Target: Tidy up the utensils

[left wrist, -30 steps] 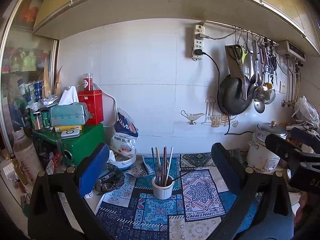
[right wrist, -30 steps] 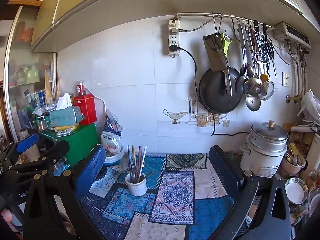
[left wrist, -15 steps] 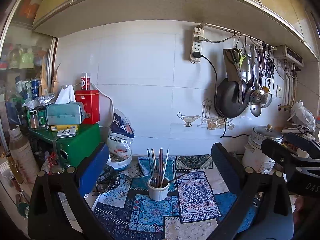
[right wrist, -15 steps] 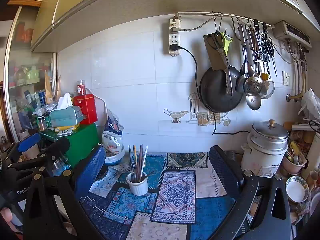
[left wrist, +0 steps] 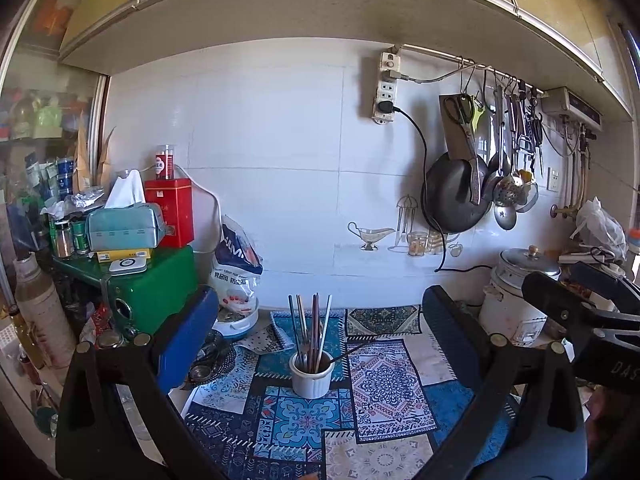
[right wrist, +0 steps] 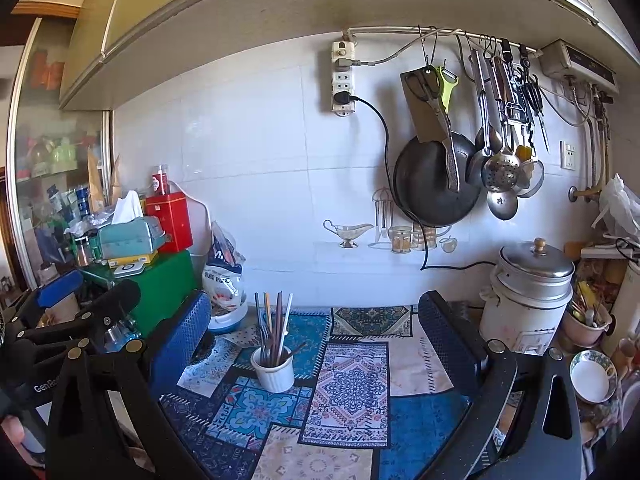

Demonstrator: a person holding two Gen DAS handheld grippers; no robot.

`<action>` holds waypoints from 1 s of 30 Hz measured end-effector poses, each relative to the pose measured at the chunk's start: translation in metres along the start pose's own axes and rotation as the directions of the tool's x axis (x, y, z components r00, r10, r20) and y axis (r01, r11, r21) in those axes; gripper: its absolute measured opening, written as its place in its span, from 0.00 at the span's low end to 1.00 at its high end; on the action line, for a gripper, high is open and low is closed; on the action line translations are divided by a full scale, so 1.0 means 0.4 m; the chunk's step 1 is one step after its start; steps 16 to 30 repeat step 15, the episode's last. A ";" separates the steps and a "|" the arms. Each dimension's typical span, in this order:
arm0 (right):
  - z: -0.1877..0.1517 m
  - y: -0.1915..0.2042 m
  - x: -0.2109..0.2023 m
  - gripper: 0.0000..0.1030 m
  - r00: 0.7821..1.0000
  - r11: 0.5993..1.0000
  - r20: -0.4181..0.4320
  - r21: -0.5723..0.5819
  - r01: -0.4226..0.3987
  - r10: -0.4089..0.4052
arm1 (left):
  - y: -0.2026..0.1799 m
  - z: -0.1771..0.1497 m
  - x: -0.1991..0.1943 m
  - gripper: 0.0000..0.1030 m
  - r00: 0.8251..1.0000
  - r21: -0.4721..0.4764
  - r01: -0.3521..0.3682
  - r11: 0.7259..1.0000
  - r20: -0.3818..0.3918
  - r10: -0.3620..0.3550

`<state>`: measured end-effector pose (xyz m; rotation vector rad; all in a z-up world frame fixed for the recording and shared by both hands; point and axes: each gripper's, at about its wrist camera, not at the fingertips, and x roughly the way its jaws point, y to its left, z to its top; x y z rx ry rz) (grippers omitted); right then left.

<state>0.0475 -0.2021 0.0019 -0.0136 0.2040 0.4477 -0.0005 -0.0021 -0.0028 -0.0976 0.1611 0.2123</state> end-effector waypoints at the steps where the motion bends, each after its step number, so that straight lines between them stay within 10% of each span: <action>1: 0.000 -0.003 0.000 1.00 1.000 1.000 0.000 0.002 0.001 -0.001 | -0.001 0.000 -0.001 0.99 1.000 -0.001 -0.001 1.000 0.001 0.001; 30: -0.005 -0.027 0.023 1.00 1.000 1.000 -0.019 0.003 -0.002 0.002 | -0.011 -0.007 0.013 0.99 1.000 -0.014 0.006 1.000 -0.009 -0.006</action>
